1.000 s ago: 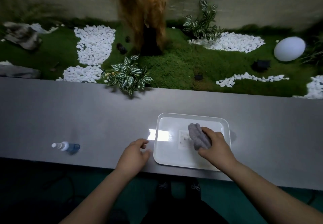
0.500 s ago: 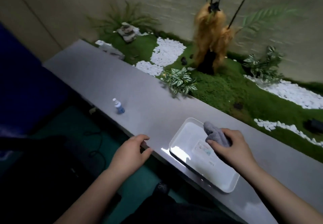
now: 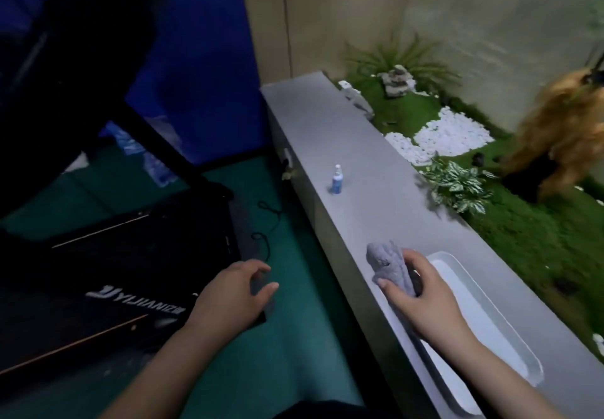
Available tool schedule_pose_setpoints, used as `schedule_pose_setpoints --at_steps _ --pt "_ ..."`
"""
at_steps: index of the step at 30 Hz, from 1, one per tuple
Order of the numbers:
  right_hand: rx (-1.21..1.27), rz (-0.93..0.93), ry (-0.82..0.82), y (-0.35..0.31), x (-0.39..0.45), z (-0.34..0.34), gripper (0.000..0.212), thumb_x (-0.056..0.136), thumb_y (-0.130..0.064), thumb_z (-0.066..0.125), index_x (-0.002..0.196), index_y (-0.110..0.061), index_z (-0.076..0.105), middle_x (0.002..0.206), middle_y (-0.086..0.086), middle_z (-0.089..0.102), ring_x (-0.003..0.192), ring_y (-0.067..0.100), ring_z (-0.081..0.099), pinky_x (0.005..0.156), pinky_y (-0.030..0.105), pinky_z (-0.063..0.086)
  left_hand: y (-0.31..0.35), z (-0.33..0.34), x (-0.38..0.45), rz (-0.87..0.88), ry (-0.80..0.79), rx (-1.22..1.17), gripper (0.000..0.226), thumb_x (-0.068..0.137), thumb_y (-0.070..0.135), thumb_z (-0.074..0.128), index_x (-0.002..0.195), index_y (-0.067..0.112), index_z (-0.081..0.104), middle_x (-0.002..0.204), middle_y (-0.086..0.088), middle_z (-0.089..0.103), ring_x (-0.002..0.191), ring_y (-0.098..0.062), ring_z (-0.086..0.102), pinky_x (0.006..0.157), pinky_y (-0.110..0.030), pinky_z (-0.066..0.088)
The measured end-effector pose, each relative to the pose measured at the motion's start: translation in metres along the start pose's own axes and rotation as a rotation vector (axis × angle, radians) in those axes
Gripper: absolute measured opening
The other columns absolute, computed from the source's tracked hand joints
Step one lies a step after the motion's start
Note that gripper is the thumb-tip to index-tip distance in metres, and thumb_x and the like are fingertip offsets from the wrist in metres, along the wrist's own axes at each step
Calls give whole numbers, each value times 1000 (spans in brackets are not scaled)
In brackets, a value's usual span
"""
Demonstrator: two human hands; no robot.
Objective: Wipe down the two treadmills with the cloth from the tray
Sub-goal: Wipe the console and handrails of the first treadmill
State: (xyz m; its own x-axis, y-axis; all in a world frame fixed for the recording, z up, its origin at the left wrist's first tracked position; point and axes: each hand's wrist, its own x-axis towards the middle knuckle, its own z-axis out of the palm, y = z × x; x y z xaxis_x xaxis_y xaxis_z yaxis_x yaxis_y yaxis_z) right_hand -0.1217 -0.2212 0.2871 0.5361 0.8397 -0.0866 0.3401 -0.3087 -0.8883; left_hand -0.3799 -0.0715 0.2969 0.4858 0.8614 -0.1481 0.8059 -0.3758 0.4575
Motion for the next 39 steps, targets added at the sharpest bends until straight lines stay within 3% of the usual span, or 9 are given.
schedule_pose_setpoints --at_steps 4,9,15,20,23,27,32,36,39 --pt "47 -80 -83 -31 -10 41 49 77 -19 77 110 -47 53 103 -27 66 95 -5 64 80 10 47 -35 -19 -35 -62 47 -25 35 85 48 60 118 35 58 104 15 59 92 -2 56 81 -21 48" --pt "30 -195 -134 -77 -32 108 47 78 -22 76 108 -53 55 114 -16 64 102 -6 61 82 6 45 -93 -55 -81 -102 148 -49 33 85 49 60 116 37 59 108 16 59 92 1 57 79 -21 51" --pt "31 -226 -175 -127 -69 211 44 74 -44 71 116 -45 56 114 -9 63 102 2 62 91 35 53 -185 -111 -135 -129 229 -48 34 86 47 60 117 35 60 106 16 58 98 -3 56 79 -19 48" --pt "38 -254 -109 -165 -98 286 44 78 -31 74 115 -43 55 115 -4 51 97 -17 51 83 12 38 -253 -147 -167 -150 294 -28 32 86 45 62 116 31 62 101 14 57 93 -4 57 73 -15 43" --pt "51 -267 -123 -188 -108 313 47 78 -30 74 122 -31 56 114 -4 50 98 -13 52 85 13 40 -279 -164 -179 -161 321 -45 32 86 45 62 115 31 62 101 15 57 93 -6 57 76 -21 49" --pt "70 -314 -169 -220 -110 338 43 80 -27 73 118 -34 54 114 -12 49 99 -14 53 75 -2 38 -301 -184 -180 -150 373 -74 32 86 45 62 115 31 62 101 16 56 96 -5 57 76 -22 50" --pt "113 -421 -196 -259 -94 364 47 81 -39 69 125 -29 55 119 -12 53 106 -9 55 82 1 40 -322 -212 -162 -141 435 -88 33 86 44 61 117 31 61 105 18 56 105 -6 55 83 -22 48" --pt "92 -560 -217 -296 -71 380 42 79 -40 62 118 -45 48 117 -27 50 107 -22 47 83 -3 36 -336 -241 -141 -140 533 -44 34 85 39 64 117 29 62 112 16 57 111 -8 46 90 -19 36" --pt "53 -678 -155 -326 -44 390 48 85 -41 66 130 -31 53 123 -18 54 113 -10 52 88 3 40 -345 -271 -119 -101 613 36 36 82 37 67 117 27 62 112 13 56 112 -12 45 94 -25 36"
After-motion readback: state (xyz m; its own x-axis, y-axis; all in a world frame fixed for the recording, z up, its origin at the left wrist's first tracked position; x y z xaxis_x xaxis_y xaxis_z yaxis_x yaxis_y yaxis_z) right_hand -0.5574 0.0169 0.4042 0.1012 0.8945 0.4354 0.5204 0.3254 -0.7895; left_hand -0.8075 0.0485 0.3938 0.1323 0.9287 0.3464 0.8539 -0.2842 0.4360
